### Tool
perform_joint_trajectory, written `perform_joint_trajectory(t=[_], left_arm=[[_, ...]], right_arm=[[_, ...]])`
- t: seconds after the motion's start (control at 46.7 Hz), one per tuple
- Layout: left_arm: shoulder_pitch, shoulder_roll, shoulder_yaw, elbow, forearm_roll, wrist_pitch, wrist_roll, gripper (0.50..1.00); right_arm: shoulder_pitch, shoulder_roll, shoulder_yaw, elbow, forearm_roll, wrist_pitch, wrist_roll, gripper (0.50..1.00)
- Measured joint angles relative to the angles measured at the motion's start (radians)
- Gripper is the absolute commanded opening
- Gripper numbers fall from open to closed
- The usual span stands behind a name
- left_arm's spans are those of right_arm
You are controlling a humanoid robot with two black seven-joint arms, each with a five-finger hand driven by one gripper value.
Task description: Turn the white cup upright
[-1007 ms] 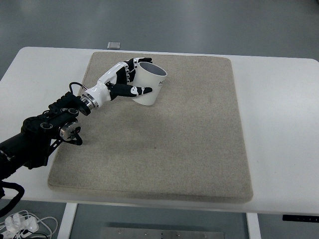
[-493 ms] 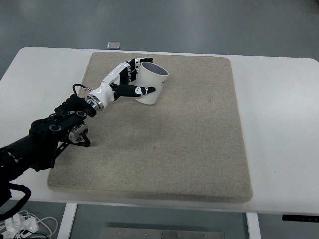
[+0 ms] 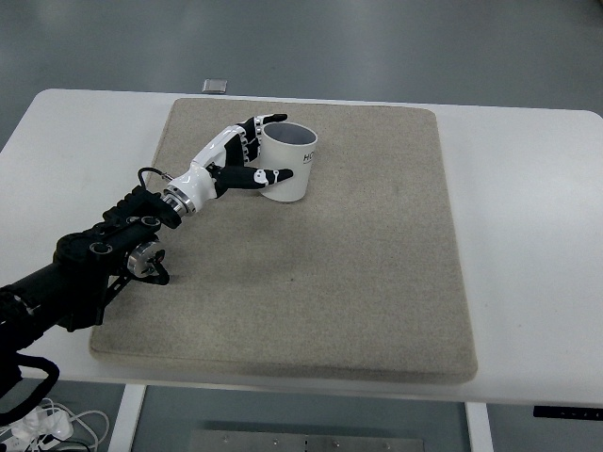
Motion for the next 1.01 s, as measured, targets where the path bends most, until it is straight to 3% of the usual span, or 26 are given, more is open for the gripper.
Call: perform_joint_trajectory(t=[0.407, 0.643, 1.007], left_arm=[[-0.012, 0.057, -0.068, -0.021, -0.013, -0.113, 0.0, 1.0], [-0.039, 0.111, -0.137, -0.033, -0.027, -0.141, 0.0, 1.0], [-0.163, 0.118, -0.135, 0.106, -0.375, -0.141, 0.0, 1.0]], right_arm=[[0.0, 0.0, 0.0, 0.0, 0.0, 0.0, 0.0, 0.952], [0.0, 0.0, 0.0, 0.0, -0.001, 0.0, 0.0, 0.952], [0.0, 0.0, 0.0, 0.0, -0.001, 0.0, 0.0, 0.952]])
